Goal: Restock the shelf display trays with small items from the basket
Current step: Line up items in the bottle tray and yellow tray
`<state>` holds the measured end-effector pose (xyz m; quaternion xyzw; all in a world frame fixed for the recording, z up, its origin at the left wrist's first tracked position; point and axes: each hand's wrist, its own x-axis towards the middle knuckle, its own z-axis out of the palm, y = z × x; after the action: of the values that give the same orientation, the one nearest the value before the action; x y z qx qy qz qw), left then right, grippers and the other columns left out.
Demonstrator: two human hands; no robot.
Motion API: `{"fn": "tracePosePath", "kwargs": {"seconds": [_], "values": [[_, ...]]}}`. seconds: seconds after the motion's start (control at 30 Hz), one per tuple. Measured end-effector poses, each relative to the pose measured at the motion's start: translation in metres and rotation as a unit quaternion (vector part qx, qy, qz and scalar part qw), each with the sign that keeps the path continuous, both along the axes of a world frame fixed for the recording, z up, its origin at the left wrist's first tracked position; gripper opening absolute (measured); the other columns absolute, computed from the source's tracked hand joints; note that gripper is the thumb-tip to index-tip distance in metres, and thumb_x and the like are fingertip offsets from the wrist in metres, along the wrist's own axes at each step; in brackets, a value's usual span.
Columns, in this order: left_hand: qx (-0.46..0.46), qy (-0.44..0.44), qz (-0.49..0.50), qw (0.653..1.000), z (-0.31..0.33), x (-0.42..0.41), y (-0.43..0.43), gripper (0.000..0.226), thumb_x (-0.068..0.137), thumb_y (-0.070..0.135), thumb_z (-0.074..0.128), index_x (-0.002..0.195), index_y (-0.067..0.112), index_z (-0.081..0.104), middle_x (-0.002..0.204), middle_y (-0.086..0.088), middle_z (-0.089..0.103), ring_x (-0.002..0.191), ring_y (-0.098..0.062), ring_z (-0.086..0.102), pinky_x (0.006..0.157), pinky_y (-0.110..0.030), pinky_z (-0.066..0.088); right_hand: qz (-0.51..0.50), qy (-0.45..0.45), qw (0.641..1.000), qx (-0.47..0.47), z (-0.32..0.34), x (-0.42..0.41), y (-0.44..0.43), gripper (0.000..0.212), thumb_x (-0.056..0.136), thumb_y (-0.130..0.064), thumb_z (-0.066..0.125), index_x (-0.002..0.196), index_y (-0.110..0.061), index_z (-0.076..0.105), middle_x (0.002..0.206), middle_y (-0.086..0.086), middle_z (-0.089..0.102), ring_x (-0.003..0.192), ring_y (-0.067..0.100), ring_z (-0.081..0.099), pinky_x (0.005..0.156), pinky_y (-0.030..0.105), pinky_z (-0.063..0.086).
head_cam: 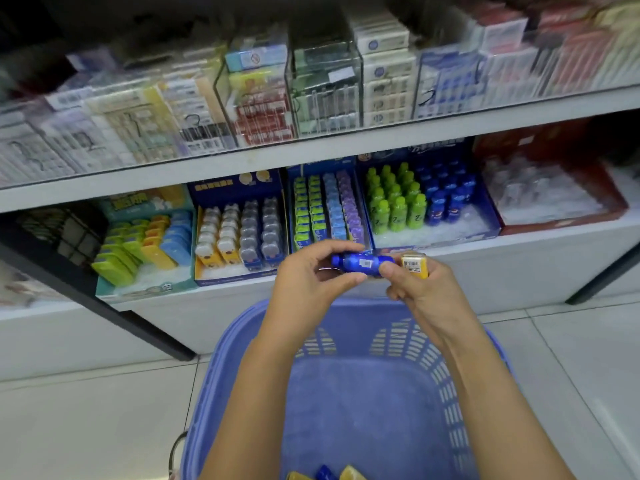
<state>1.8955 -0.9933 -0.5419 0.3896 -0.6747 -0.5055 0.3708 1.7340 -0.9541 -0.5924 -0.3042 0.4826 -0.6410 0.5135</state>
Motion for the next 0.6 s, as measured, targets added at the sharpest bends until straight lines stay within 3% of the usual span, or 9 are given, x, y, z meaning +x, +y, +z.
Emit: {"fn": "tracePosePath", "kwargs": {"seconds": [0.17,0.27,0.4,0.5,0.6], "values": [[-0.057,-0.017,-0.034,0.998,0.012,-0.034,0.002,0.038,0.072,-0.007,0.074,0.090,0.027,0.073,0.097,0.008,0.073,0.091,-0.008,0.069,0.082,-0.021,0.054,0.005,-0.001,0.997,-0.075,0.008,-0.023,0.006,0.030,0.056,-0.011,0.079,0.081,-0.025,0.073,0.071,-0.004,0.065,0.062,0.008,0.052,0.056,0.017,0.045],[-0.069,-0.021,-0.047,0.996,0.019,-0.051,0.000,0.042,0.070,-0.004,0.077,0.090,0.033,0.074,0.094,0.009,0.075,0.088,-0.013,0.071,0.082,-0.030,0.057,-0.012,0.006,0.995,-0.099,0.014,-0.041,0.008,0.033,0.051,-0.020,0.083,0.082,-0.025,0.074,0.068,-0.005,0.064,0.055,0.007,0.049,0.052,0.017,0.043],[-0.083,-0.039,-0.085,0.992,0.027,-0.079,-0.006,0.046,0.069,-0.004,0.078,0.089,0.038,0.072,0.089,0.012,0.074,0.083,-0.009,0.071,0.080,-0.023,0.056,-0.063,0.016,0.994,-0.093,0.015,-0.062,0.011,0.034,0.051,-0.027,0.084,0.084,-0.025,0.074,0.064,-0.005,0.064,0.052,0.008,0.048,0.051,0.018,0.041],[-0.038,-0.059,-0.104,0.992,0.027,-0.104,-0.014,0.045,0.073,-0.005,0.075,0.104,0.026,0.067,0.099,0.009,0.069,0.082,-0.002,0.069,0.078,-0.018,0.054,-0.133,0.014,0.987,-0.089,0.012,-0.074,0.009,0.026,0.062,-0.014,0.081,0.085,-0.024,0.074,0.064,-0.009,0.066,0.052,0.004,0.051,0.053,0.016,0.043],[0.079,-0.034,-0.082,0.993,0.028,-0.128,-0.025,0.034,0.081,0.005,0.071,0.112,0.013,0.062,0.105,-0.010,0.068,0.075,-0.010,0.070,0.075,-0.021,0.057,-0.214,0.043,0.973,-0.079,0.009,-0.093,0.009,0.029,0.065,-0.008,0.081,0.087,-0.026,0.073,0.073,-0.009,0.069,0.058,0.004,0.053,0.058,0.014,0.045]]}}
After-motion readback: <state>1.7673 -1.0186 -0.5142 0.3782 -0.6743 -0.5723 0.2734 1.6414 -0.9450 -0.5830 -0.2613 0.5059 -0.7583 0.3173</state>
